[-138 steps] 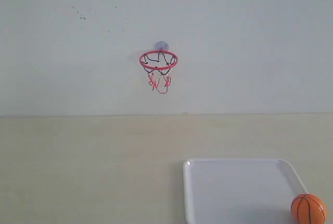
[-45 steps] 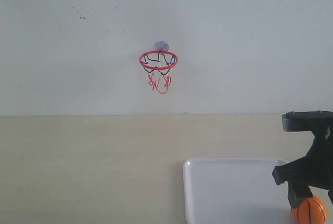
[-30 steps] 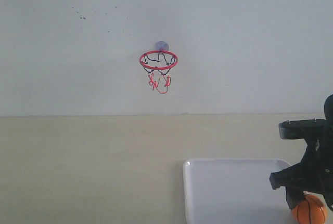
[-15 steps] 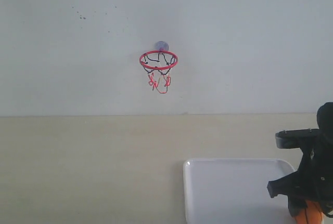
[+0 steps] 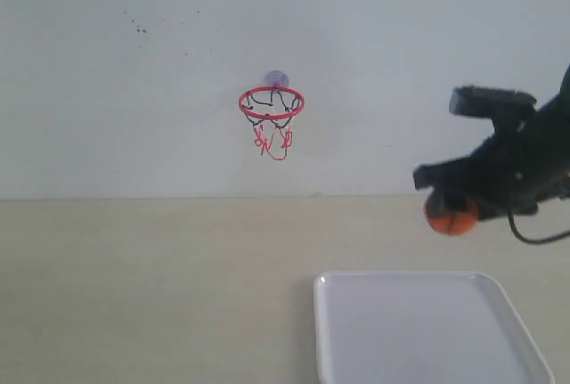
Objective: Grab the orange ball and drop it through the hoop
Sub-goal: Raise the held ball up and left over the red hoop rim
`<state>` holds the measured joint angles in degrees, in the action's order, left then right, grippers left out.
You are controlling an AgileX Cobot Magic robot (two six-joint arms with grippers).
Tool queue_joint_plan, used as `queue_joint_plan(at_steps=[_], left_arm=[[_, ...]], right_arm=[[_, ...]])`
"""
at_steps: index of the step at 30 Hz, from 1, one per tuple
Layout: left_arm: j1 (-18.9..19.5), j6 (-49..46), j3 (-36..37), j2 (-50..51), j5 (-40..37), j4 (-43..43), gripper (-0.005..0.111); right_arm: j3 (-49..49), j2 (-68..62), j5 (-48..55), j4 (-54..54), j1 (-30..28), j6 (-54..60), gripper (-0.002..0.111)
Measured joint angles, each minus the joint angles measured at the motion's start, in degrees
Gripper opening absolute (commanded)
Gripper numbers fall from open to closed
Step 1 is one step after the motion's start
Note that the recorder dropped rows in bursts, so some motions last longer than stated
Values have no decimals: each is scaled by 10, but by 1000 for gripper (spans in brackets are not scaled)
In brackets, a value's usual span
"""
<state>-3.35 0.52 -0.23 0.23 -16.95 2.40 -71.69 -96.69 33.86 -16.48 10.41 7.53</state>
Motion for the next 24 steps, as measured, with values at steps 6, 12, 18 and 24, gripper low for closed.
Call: queue_joint_plan(at_steps=[6, 12, 18, 24], left_arm=[[0, 0, 0, 0, 0, 0, 4], [0, 0, 0, 0, 0, 0, 4], [0, 0, 0, 0, 0, 0, 4], [0, 0, 0, 0, 0, 0, 4]], right_arm=[[-112, -25, -28, -238, 0, 192, 0], [-243, -118, -25, -392, 6, 316, 0], [-392, -224, -21, -408, 40, 333, 0], [-522, -314, -20, -412, 61, 338, 0]])
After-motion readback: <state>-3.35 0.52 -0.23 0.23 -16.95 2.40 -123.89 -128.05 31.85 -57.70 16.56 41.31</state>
